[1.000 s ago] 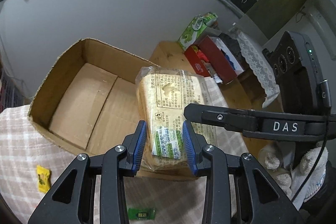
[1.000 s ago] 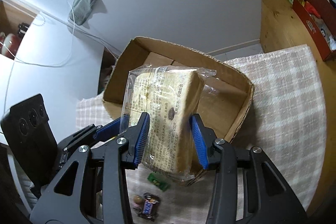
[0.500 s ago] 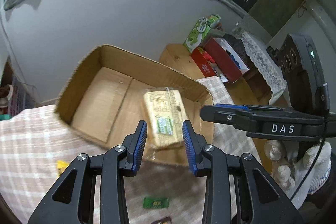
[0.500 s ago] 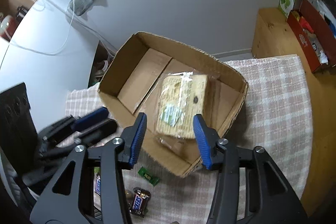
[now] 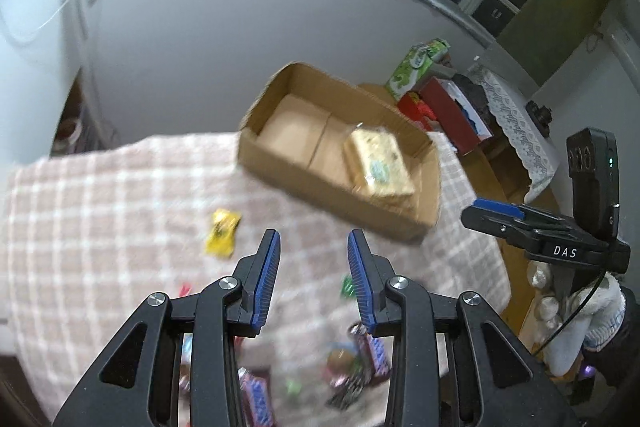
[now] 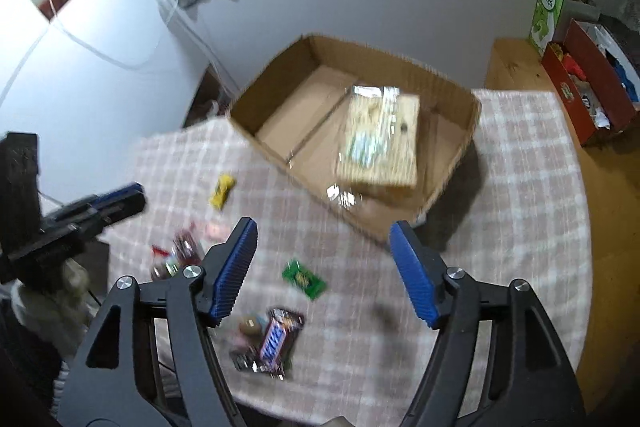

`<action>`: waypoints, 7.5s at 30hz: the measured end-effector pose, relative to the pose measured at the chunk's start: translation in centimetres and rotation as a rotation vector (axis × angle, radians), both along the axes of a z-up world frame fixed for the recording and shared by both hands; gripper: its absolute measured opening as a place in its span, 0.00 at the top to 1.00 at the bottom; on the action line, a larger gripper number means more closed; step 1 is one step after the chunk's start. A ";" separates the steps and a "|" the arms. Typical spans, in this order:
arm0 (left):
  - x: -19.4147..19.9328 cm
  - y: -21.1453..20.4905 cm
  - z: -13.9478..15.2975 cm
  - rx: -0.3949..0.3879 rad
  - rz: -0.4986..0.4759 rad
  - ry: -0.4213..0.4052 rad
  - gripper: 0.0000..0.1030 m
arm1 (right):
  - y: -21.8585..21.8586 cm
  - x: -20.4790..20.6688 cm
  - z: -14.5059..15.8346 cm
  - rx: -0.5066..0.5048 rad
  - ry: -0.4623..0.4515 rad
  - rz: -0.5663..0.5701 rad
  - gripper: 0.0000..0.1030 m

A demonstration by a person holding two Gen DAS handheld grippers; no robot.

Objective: Organize snacks
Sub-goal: 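Move both grippers back down to the Snickers bars on the table, then close the left gripper on one Snickers bar while the right grasps another, then carry both Snickers bars over the box and open both grippers, then withdraw both grippers from the box back toward the remaining snacks, then grasp the red dried-fruit bag with the left gripper while the right grasps the green candy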

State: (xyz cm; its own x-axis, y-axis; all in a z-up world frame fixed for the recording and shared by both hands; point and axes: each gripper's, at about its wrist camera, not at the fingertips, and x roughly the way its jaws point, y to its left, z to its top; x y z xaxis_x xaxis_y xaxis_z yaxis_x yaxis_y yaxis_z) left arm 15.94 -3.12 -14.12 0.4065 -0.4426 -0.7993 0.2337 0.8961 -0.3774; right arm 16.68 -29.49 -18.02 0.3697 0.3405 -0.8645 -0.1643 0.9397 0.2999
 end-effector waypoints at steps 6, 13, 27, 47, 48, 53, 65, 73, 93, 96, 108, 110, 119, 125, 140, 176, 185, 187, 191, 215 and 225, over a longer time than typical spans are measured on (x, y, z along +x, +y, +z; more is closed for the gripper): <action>-3.6 3.3 -1.1 0.003 0.074 0.048 0.69 | 1.4 -2.9 -2.1 -0.067 0.089 0.015 0.30; -7.1 5.6 -3.6 0.001 0.141 0.123 0.69 | 2.9 -5.4 -5.2 -0.084 0.170 0.059 0.31; -10.9 3.7 -9.0 0.034 0.110 0.239 0.69 | 6.4 -6.4 -10.3 -0.068 0.301 0.100 0.36; -10.2 2.2 -11.6 0.128 0.062 0.272 0.69 | 7.9 -5.7 -12.6 -0.148 0.327 0.160 0.62; -10.2 2.2 -11.6 0.133 0.060 0.272 0.70 | 8.1 -5.6 -12.6 -0.158 0.321 0.167 0.62; -10.0 2.3 -11.7 0.143 0.059 0.257 0.73 | 9.6 -5.5 -12.7 -0.216 0.293 0.199 0.70; -10.0 1.3 -11.6 0.191 0.041 0.231 0.73 | 8.9 -5.9 -12.2 -0.211 0.293 0.197 0.70; -9.5 1.8 -9.7 0.093 0.047 0.216 0.73 | 7.3 -5.4 -9.5 -0.172 0.253 0.185 0.70; -1.0 -1.1 -2.1 0.009 0.014 0.027 0.73 | 2.6 1.2 -1.3 -0.117 0.063 0.049 0.70; 0.6 -1.6 -1.9 0.012 0.002 0.015 0.73 | 2.1 2.6 -1.0 -0.124 0.048 0.039 0.70; 7.0 -4.5 -2.5 0.031 -0.036 0.004 0.73 | 3.3 7.7 -2.3 -0.146 0.049 0.050 0.70; 8.0 -5.0 -2.8 0.041 -0.041 0.006 0.73 | 3.5 8.4 -2.7 -0.148 0.049 0.049 0.70; 11.4 -6.4 -3.8 0.062 -0.036 0.021 0.73 | 3.6 11.9 -4.3 -0.152 0.061 0.022 0.70; 12.2 -7.0 -4.7 0.092 -0.034 0.034 0.73 | 3.6 13.3 -5.3 -0.160 0.074 0.009 0.70; 12.7 -7.4 -4.6 0.113 -0.034 0.032 0.73 | 3.5 13.1 -5.3 -0.193 0.065 0.012 0.59; -3.6 8.4 -2.6 0.074 0.225 0.086 0.71 | 3.9 -1.4 -2.9 -0.130 0.057 0.186 0.57; -7.9 9.5 -5.2 0.097 0.244 0.159 0.62 | 4.5 -3.5 -5.1 -0.154 0.087 0.234 0.49; -8.4 9.2 -5.6 0.104 0.240 0.165 0.60 | 4.8 -3.6 -5.6 -0.171 0.083 0.249 0.48; -8.9 8.7 -6.5 0.123 0.226 0.171 0.60 | 5.8 -3.6 -6.8 -0.208 0.087 0.299 0.48; -7.7 7.4 -10.7 0.157 0.177 0.222 0.53 | 11.6 -0.3 -13.3 -0.343 0.129 0.504 0.48; -6.8 7.3 -11.7 0.158 0.180 0.231 0.64 | 12.4 0.1 -14.0 -0.360 0.118 0.526 0.64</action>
